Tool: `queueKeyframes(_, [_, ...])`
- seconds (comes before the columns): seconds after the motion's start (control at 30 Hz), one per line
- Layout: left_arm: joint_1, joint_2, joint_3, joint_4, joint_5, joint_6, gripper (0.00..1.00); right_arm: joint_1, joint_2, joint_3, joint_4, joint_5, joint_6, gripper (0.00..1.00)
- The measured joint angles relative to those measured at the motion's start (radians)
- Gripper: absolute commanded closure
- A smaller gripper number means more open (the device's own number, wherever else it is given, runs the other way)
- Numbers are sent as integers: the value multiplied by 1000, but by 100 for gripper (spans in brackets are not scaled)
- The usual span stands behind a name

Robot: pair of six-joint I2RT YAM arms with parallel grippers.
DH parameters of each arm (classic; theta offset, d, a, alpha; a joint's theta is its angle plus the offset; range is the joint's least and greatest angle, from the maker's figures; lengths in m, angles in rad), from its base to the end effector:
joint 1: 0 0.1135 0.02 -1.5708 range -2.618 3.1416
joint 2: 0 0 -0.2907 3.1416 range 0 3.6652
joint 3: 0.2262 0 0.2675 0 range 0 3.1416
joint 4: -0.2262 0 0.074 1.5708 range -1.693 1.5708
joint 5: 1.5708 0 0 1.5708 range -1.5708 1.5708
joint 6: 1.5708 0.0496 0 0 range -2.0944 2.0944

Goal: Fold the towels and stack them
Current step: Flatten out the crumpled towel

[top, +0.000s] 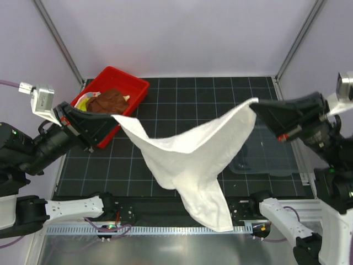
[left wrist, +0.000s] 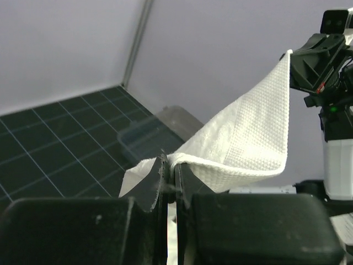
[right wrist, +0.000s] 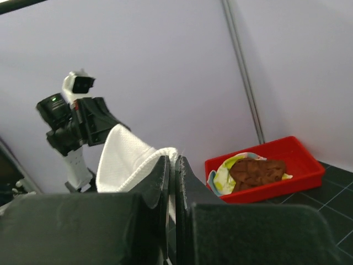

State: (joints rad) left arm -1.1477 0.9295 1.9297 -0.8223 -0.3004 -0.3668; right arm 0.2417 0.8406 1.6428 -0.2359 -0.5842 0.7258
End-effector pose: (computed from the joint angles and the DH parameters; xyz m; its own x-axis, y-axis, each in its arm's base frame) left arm 0.0363 -0.0449 0.6197 -0.2016 -0.3865 -0.9000 0.7275 0.5561 -0.4018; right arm 0.0532 0.0413 0.6211 -0.0428 0.5597 -0.8276 -0.8331 0.4372 0.3388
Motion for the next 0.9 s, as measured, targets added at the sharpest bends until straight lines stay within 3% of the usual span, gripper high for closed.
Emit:
queueKeyframes(0.17, [0,-86,-95,-33,76,-87,100,-14,-190,-39,-98,-72,-21,99])
queueKeyframes(0.37, [-2,-8,106,-28,-50,-8,100,-31,-166,112,14,-23,-16,99])
queueKeyframes(0.5, [-3,50,134,82,-224,160,100,-34,9,182,90,6,-20,99])
queueKeyframes(0.7, [33,188,20,477,-516,601,100,-34,373,227,172,70,-84,99])
queueKeyframes(0.77, [106,312,83,517,-509,665,100,-34,514,261,177,87,-121,99])
queueKeyframes(0.9, [401,548,201,487,-405,609,100,-35,745,341,137,118,-194,99])
